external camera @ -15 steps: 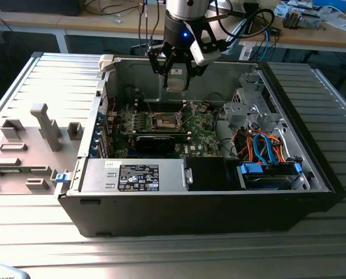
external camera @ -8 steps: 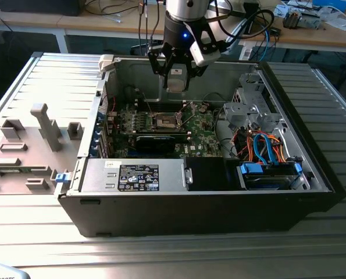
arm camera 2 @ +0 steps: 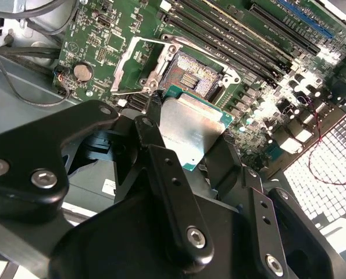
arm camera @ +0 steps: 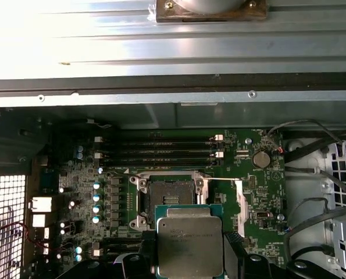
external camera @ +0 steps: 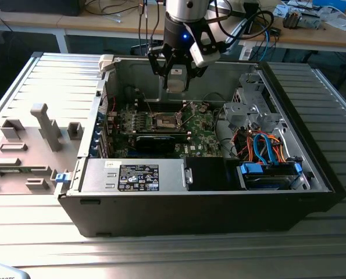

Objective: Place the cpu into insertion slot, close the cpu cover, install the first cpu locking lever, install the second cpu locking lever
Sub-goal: 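Place the cpu into insertion slot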

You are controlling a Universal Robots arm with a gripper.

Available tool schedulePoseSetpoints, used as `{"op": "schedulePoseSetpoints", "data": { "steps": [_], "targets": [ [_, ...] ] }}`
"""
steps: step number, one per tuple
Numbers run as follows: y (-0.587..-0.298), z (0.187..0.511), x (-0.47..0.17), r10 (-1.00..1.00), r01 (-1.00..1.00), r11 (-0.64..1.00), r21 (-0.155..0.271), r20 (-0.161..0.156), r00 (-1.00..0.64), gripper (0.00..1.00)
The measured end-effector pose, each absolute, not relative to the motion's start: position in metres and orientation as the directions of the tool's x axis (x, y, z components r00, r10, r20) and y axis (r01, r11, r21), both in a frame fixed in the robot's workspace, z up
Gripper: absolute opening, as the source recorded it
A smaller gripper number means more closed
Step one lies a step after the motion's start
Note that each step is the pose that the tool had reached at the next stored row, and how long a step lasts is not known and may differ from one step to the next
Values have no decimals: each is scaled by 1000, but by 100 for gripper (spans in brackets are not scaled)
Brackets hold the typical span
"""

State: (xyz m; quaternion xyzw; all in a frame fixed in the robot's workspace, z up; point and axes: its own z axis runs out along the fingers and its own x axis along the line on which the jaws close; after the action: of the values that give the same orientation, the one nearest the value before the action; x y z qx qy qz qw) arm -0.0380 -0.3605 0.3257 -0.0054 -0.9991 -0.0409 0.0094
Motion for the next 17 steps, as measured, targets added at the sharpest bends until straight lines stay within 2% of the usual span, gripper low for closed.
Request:
{"op": "schedulePoseSetpoints", "data": {
  "steps": [17],
  "targets": [
    [-360, 322, -38, 10, 11, 997, 82, 19, -1000, 55]
  ]
}}
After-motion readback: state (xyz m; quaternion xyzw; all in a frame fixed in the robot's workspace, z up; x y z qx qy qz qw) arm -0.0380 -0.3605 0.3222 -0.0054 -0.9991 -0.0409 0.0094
